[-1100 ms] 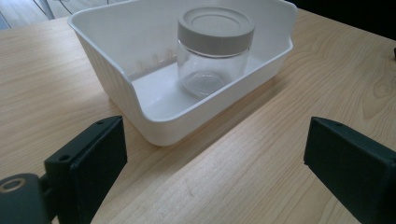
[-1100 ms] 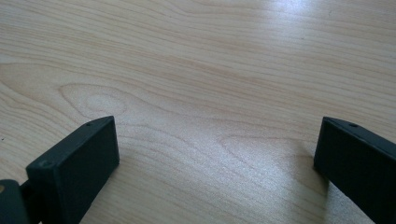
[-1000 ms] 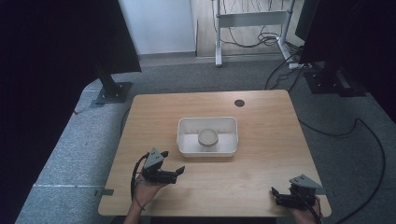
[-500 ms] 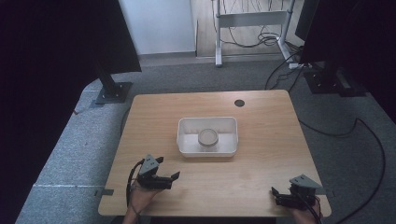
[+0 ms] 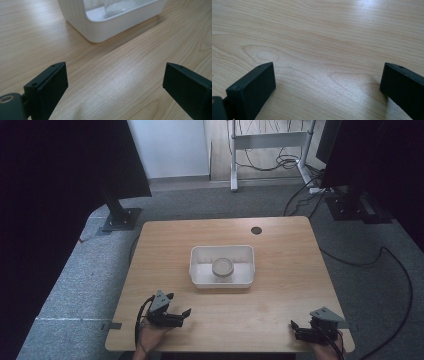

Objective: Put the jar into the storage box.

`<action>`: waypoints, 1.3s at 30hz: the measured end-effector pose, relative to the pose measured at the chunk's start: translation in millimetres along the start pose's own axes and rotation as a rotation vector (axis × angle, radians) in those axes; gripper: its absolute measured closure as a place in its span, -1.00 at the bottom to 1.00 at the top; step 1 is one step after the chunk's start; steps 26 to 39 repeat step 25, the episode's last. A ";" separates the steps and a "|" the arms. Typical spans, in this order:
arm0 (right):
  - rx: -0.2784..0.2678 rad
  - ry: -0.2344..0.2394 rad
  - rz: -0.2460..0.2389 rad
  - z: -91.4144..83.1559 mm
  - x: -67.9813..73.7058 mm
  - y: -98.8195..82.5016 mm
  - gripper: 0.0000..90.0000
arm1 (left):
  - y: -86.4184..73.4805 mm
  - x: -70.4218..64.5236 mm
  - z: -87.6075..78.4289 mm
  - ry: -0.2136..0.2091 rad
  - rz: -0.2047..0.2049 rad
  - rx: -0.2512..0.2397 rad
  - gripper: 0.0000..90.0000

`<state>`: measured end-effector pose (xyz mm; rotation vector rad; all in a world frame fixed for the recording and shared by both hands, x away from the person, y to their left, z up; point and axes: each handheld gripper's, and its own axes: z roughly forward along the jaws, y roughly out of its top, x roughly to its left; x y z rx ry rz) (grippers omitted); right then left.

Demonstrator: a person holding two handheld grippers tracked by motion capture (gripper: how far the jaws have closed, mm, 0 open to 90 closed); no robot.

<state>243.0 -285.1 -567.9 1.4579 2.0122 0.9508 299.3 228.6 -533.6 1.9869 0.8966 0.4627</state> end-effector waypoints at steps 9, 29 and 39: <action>0.000 0.000 0.000 -0.1 0.0 -0.1 -1.00 | -9.7 0.3 10.5 0.000 -0.003 0.069 -0.88; -0.001 0.000 0.000 -0.1 -0.1 -0.2 -1.00 | -9.3 -4.5 21.8 0.024 0.024 0.186 -0.86; -0.001 0.000 0.000 -0.1 -0.1 -0.2 -1.00 | -9.3 -4.5 21.8 0.024 0.024 0.186 -0.86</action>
